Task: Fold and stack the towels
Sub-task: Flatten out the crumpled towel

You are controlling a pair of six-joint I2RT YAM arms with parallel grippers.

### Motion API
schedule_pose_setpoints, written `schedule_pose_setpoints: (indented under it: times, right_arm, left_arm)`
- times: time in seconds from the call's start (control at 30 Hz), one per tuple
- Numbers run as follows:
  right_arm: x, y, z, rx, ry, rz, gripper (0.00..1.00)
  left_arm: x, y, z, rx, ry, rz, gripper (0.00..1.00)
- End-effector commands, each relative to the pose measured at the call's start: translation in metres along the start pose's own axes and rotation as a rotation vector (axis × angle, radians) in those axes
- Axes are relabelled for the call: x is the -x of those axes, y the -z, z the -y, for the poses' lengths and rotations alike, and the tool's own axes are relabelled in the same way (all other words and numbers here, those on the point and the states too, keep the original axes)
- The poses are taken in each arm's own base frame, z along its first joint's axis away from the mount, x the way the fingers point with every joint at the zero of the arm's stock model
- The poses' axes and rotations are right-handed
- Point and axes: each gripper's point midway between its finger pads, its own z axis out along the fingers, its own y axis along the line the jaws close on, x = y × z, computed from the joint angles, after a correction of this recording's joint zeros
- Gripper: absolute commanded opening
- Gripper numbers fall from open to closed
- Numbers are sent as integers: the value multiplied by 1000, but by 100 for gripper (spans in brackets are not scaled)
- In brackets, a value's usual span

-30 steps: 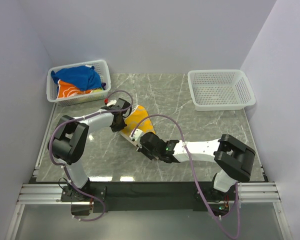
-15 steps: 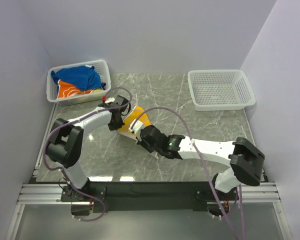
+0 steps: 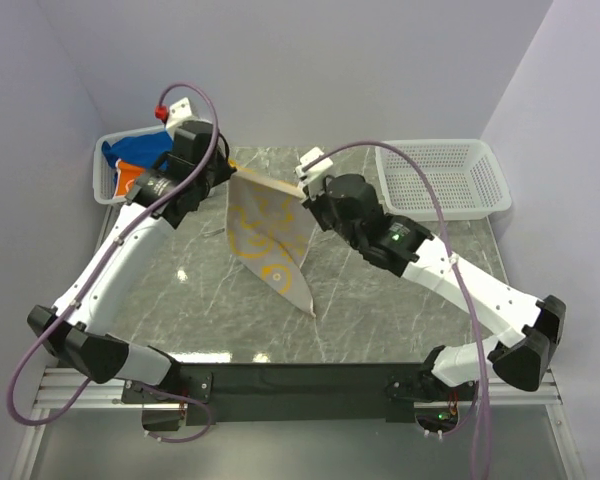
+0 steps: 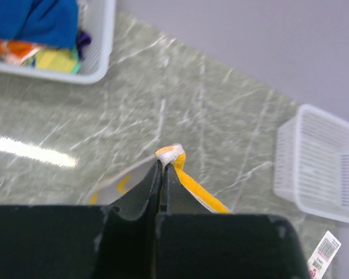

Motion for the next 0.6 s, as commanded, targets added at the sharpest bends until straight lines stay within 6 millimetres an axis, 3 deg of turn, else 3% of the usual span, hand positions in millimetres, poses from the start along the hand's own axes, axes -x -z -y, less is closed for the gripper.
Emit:
schedule_pose_setpoints:
  times: [0.0, 0.2, 0.37, 0.57]
  right_arm:
    - [23, 31, 35, -62, 76, 13, 0]
    - [63, 75, 48, -11, 113, 119, 0]
    - [93, 130, 51, 80, 96, 257, 0]
    - [114, 197, 30, 309, 120, 412, 0]
  left_arm:
    - [50, 22, 10, -53, -15, 130, 1]
    - [103, 92, 24, -222, 23, 258, 0]
    - [116, 137, 27, -354, 30, 313, 0]
    - [128, 193, 28, -508, 14, 355, 0]
